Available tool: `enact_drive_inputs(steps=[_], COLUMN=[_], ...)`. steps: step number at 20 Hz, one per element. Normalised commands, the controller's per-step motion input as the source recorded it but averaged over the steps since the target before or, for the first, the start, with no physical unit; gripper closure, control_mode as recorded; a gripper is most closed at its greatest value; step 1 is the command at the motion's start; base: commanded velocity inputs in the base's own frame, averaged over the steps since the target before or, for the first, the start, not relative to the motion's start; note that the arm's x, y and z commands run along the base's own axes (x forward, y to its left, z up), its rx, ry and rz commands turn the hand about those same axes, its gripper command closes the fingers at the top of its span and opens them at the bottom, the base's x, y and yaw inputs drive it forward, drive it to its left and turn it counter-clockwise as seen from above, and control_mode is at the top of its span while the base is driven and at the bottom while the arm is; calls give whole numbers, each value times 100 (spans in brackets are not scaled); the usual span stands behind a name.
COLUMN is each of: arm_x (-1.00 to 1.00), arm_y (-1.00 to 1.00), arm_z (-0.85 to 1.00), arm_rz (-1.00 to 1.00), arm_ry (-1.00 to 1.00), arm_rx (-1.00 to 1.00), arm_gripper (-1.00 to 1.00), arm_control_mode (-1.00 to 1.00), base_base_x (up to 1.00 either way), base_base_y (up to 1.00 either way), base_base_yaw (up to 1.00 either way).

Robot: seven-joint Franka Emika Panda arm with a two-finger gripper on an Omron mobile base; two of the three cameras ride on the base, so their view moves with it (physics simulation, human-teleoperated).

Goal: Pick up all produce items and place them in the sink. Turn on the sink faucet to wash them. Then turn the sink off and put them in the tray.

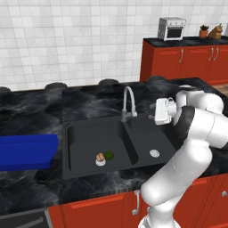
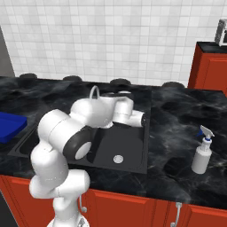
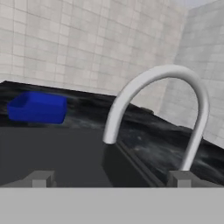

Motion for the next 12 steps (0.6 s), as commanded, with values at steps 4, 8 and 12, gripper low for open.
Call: enact_drive_inputs(steps=[4, 8, 12], arm_x=[39, 31, 32], arm_y=[-4, -3, -1], arm_z=[-24, -24, -16], arm_rz=[7, 3, 0], arm_ry=[0, 0, 0], arm_rx=[3, 2, 2], arm_gripper=[-100, -100, -100], arm_control_mode=[-100, -100, -100], base_base_x=[0, 0, 0], base_base_y=[0, 0, 0], base_base_yaw=[0, 0, 0])
